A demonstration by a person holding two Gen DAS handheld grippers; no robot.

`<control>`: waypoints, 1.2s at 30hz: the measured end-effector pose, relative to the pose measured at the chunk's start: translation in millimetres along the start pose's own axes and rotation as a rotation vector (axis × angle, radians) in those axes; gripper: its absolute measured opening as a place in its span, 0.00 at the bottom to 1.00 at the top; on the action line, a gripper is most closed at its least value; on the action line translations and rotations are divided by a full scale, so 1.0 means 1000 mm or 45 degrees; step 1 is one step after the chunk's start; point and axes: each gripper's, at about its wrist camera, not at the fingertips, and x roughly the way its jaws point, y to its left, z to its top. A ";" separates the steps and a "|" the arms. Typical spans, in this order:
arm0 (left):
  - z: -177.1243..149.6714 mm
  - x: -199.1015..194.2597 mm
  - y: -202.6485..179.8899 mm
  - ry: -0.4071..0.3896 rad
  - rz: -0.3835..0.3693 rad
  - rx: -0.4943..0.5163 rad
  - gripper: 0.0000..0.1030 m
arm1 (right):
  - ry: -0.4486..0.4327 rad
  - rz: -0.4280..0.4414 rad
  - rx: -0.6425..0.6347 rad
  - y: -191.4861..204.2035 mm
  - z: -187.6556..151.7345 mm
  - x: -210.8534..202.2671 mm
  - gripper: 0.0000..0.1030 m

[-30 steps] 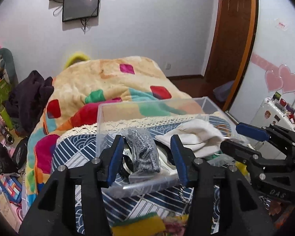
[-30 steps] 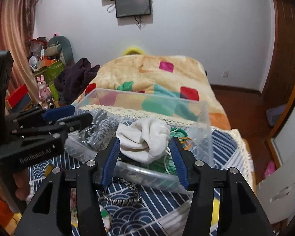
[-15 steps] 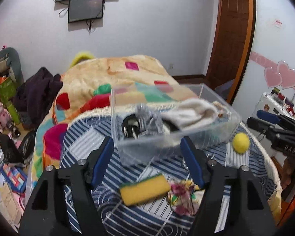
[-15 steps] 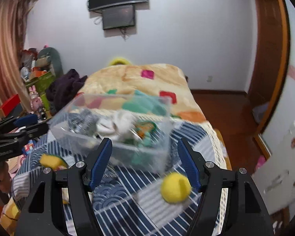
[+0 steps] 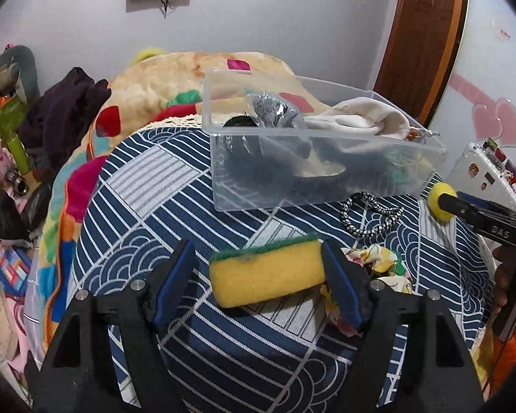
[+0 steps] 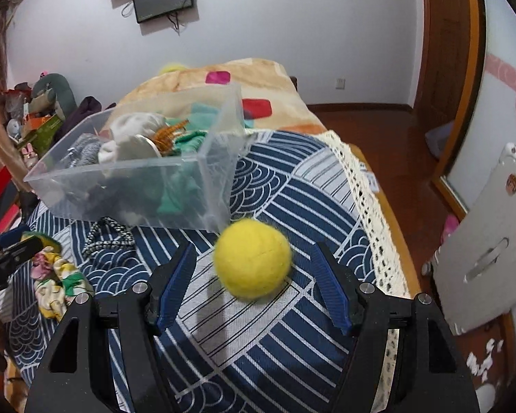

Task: Organize soft objects
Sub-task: 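Grasp the yellow-green sponge with the left tool while the right tool grasps the yellow felt ball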

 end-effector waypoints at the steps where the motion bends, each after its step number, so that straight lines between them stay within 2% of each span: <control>1: -0.001 0.000 0.000 0.001 -0.005 -0.002 0.72 | 0.005 0.008 0.007 -0.001 -0.001 0.002 0.64; 4: -0.004 0.003 -0.003 0.022 -0.037 -0.001 0.72 | 0.024 0.025 0.025 -0.002 -0.004 0.007 0.62; 6: -0.005 0.006 -0.004 0.036 -0.056 0.001 0.69 | 0.038 0.036 0.025 -0.001 -0.006 0.009 0.50; 7: -0.006 0.007 -0.005 0.041 -0.067 0.001 0.64 | 0.046 0.039 0.022 -0.001 -0.007 0.009 0.43; 11: -0.008 0.004 -0.009 0.032 -0.076 0.014 0.58 | 0.021 0.026 -0.005 0.006 -0.009 0.003 0.42; 20: 0.000 -0.015 -0.006 -0.021 -0.070 -0.003 0.57 | -0.074 0.040 -0.038 0.019 -0.001 -0.028 0.41; 26: 0.025 -0.031 -0.003 -0.108 -0.069 -0.009 0.57 | -0.169 0.049 -0.079 0.031 0.011 -0.052 0.42; 32: 0.055 -0.045 -0.012 -0.209 -0.063 0.022 0.58 | -0.249 0.058 -0.131 0.046 0.031 -0.060 0.42; 36: 0.070 -0.041 -0.021 -0.238 -0.060 0.046 0.58 | -0.272 0.072 -0.145 0.055 0.043 -0.055 0.42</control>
